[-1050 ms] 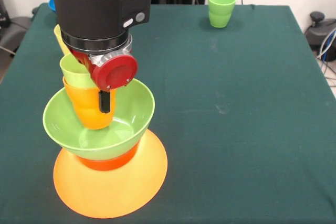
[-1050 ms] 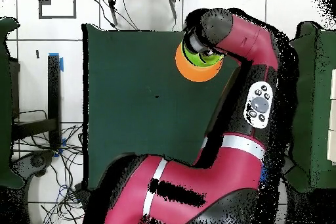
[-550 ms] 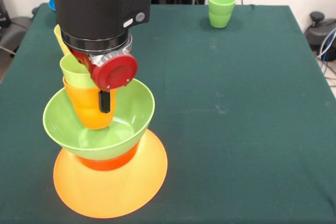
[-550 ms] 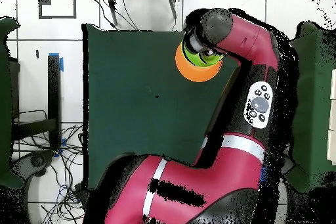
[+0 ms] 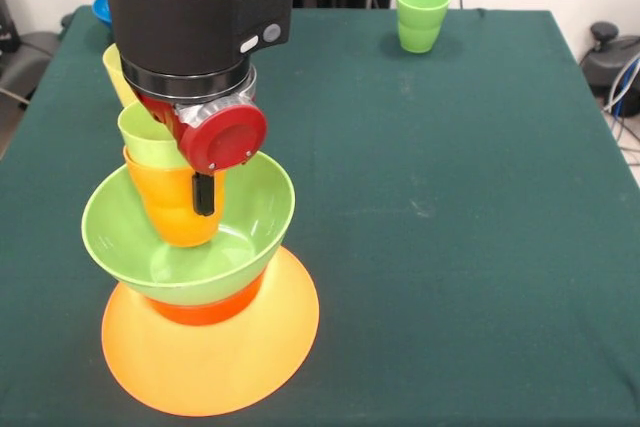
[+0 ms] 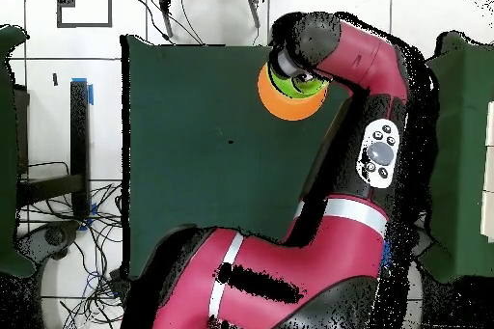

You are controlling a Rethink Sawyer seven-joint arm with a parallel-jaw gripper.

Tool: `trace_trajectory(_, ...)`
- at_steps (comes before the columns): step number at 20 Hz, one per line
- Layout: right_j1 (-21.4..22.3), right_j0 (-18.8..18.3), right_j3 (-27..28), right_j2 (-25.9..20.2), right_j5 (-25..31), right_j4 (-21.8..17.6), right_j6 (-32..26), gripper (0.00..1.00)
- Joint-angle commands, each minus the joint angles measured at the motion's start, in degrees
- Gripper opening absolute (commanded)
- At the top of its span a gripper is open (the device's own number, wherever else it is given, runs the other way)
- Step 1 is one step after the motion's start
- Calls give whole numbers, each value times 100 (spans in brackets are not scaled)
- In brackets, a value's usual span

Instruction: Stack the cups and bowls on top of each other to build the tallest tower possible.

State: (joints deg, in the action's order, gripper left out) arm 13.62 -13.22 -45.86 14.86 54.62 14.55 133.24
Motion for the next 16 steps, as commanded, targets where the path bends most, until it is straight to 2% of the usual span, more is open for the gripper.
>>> trace_trajectory(1, -62, 167, -311, -445, 10, -29, 493, 100)
trace_trajectory(16, -101, 123, -256, -489, 111, 19, 483, 100)
